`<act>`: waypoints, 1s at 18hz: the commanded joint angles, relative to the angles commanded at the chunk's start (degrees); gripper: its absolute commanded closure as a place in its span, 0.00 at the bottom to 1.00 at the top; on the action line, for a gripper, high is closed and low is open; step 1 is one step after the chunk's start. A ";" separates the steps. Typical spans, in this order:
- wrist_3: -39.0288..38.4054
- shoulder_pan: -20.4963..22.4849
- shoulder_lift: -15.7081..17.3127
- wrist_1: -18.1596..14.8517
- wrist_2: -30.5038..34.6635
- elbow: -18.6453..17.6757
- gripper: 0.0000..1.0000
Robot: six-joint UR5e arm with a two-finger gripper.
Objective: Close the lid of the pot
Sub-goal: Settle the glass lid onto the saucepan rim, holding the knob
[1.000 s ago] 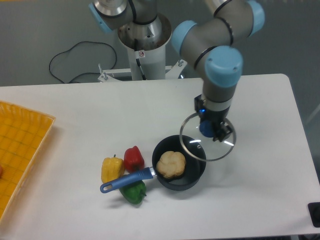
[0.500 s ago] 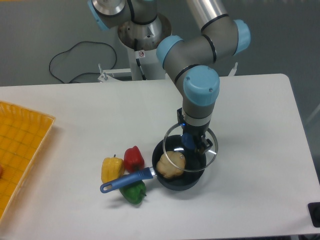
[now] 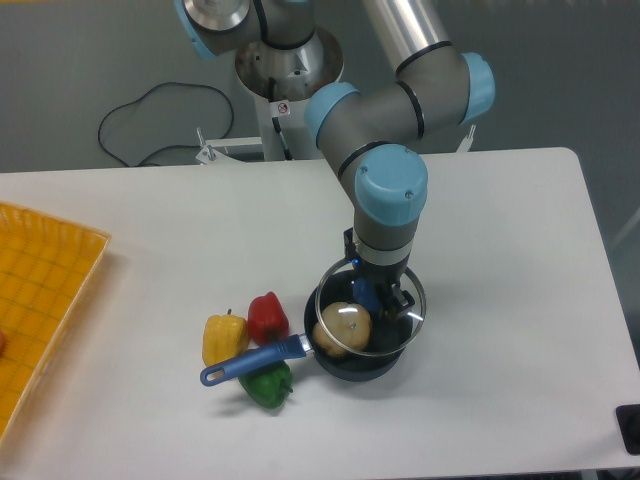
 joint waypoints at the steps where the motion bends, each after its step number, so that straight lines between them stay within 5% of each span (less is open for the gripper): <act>1: -0.09 -0.27 -0.09 0.00 0.00 0.09 0.42; 18: -1.58 -1.41 -1.67 0.88 0.26 0.62 0.42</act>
